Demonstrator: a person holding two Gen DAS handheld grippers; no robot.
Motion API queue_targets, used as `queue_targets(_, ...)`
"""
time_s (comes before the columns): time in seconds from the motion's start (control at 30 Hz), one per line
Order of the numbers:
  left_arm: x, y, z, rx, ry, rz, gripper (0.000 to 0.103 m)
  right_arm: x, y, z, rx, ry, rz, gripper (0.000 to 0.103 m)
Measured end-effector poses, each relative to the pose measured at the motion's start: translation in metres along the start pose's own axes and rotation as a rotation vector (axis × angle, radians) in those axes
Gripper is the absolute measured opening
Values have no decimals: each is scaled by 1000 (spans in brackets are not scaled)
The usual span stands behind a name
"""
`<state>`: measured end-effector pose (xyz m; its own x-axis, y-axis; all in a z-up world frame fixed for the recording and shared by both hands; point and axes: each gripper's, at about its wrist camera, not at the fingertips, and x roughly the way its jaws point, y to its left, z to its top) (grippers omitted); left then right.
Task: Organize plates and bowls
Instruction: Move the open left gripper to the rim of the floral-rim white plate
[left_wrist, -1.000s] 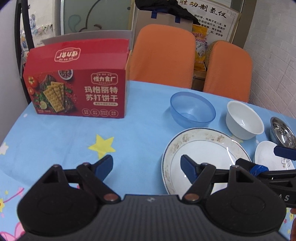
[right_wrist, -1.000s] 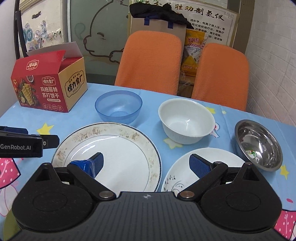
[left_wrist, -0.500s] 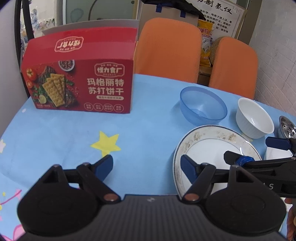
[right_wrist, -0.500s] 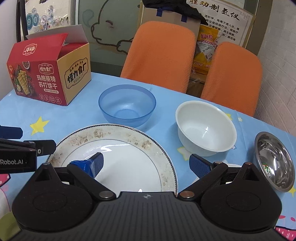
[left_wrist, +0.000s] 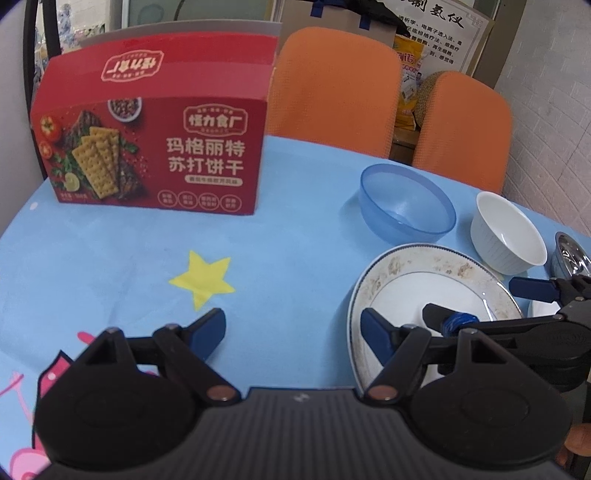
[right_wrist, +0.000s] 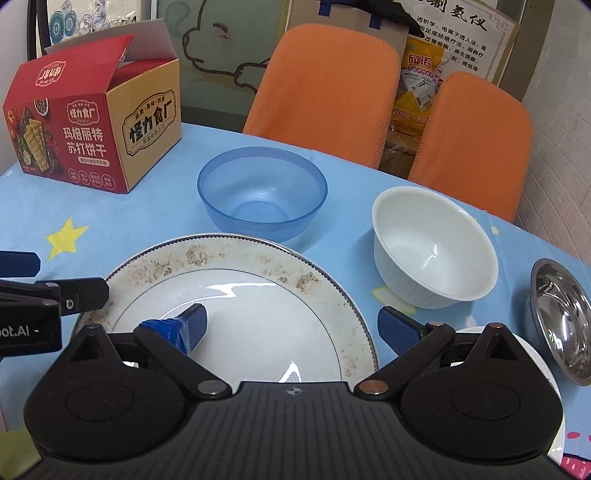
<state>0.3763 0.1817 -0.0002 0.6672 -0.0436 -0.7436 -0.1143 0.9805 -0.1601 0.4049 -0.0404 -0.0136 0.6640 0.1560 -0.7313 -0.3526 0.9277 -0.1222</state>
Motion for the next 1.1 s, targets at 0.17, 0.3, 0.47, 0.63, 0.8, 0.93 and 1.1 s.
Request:
queue_targets(0.17,4,-8,-2,26,-2,3,74,5,-2,-7,23,11,18,87)
queue_targets(0.3,6,-9,-1,19,-5,24,74,7,-11,-13,75,4,60,87)
queue_targets(0.47,1,-16,-1,20,-30,91,74,8,-15,-18,117,-14,100,88)
queue_targets(0.63,-8,-24,0,37,-71,175,74,7,-14,-21,108,-36,100,88)
queue_targets(0.8,-10,-30,0,59,-90,231,74,7,-14,-23,102,-52,100,88)
queue_targets(0.93,-10,-33,0,69,-93,264,74,7,-13,-24,105,-58,94,88)
queue_targets(1.1,-10,-32,-1,68,-91,282,74,6,-12,-25,104,-50,98,89)
